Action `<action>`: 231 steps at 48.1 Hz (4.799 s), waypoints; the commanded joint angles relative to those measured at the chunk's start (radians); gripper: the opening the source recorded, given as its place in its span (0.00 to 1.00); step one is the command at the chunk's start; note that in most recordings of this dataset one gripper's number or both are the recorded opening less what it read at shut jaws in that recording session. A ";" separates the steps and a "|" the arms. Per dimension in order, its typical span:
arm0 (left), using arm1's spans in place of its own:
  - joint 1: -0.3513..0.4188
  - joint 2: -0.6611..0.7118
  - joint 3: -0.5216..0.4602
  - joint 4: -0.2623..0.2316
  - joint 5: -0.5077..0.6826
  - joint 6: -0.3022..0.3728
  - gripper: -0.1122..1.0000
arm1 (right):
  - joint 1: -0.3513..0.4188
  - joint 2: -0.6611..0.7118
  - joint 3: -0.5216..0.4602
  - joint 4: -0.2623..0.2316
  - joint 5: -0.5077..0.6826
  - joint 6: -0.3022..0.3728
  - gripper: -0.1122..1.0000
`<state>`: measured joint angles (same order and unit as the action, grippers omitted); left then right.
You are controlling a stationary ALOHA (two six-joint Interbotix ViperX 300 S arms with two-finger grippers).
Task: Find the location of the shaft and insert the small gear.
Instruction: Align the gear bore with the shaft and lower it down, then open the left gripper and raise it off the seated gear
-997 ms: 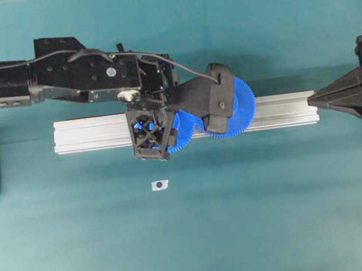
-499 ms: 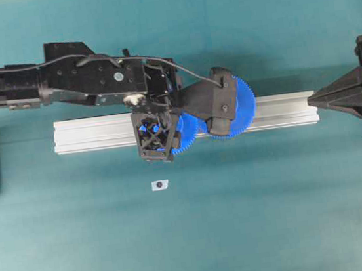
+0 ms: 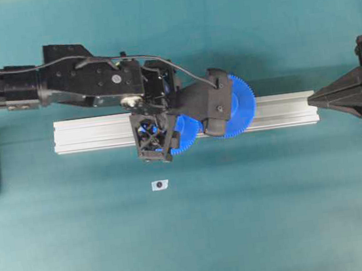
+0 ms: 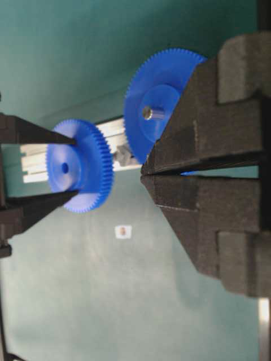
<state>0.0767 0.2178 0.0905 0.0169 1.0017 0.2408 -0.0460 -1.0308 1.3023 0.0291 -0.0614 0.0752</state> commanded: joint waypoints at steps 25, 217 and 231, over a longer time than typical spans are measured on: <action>0.037 -0.012 0.031 0.003 -0.034 0.005 0.67 | -0.018 0.003 -0.011 0.002 -0.005 0.032 0.11; -0.025 -0.077 -0.215 0.003 0.218 -0.080 0.87 | -0.018 -0.018 -0.003 0.002 0.029 0.051 0.11; -0.025 -0.089 -0.225 0.003 0.218 -0.081 0.87 | -0.018 -0.046 0.003 0.003 0.051 0.051 0.11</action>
<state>0.0552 0.1733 -0.1058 0.0169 1.2226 0.1611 -0.0629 -1.0799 1.3146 0.0307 -0.0061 0.1150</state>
